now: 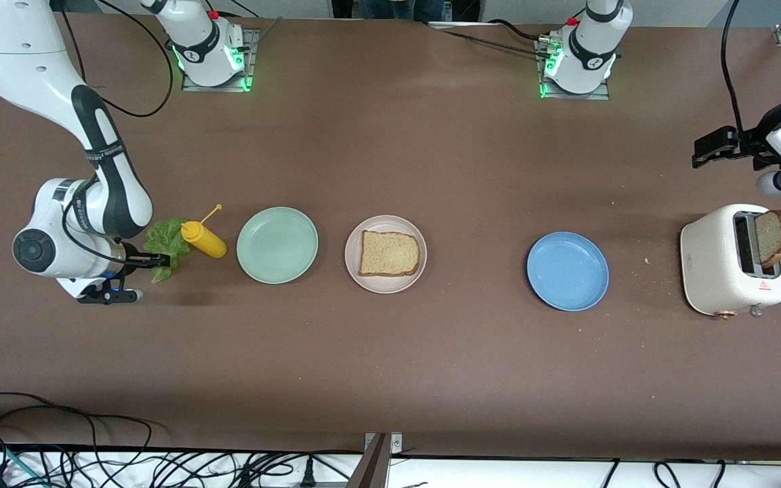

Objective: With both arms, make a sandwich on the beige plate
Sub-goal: 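Reach the right gripper to the lettuce leaf and grasp it, then carry the lettuce with the right gripper onto the bread slice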

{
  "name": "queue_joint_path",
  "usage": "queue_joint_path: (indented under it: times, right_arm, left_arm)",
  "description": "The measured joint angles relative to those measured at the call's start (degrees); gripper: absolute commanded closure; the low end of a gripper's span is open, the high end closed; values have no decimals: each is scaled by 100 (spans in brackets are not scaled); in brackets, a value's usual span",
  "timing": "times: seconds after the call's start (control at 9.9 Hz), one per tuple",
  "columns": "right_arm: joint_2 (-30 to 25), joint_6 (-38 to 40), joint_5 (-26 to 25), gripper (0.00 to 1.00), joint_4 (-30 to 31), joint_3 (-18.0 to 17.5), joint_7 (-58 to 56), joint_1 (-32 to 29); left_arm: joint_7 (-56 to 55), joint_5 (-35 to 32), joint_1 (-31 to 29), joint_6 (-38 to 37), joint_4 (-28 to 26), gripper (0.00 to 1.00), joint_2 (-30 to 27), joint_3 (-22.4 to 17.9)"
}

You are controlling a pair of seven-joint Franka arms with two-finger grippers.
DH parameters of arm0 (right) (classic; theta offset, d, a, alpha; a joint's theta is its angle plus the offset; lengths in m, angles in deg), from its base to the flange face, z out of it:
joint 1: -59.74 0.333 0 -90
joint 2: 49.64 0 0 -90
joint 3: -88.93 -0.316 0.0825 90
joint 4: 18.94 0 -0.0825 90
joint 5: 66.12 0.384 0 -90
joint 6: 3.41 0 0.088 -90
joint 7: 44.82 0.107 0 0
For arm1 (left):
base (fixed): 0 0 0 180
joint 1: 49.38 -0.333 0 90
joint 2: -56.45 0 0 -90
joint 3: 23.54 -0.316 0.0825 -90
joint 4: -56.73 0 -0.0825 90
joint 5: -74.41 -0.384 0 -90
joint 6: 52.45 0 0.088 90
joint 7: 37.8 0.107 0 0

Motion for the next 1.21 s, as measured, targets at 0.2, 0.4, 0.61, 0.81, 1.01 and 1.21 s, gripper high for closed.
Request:
queue_joint_path:
  times: [0.2,0.4,0.61,0.81,1.01,1.21]
  right_arm:
    - [56,3,1,99,0,-4,0,3]
    - [59,5,3,100,-13,-17,1,12]
    - [49,122,3,100,-119,-25,1,24]
    - [-2,928,2,100,-677,-26,-5,29]
    - [-259,1793,1,100,-1168,-26,-16,28]
    - [-754,2325,2,100,-1294,-30,-17,29]
  left_arm:
    - [0,0,0,3,0,0,7,0]
    - [0,0,0,4,0,0,8,0]
    - [0,0,0,4,0,0,10,0]
    - [0,0,0,4,0,0,12,0]
    - [0,0,0,6,0,0,14,0]
    - [0,0,0,8,0,0,18,0]
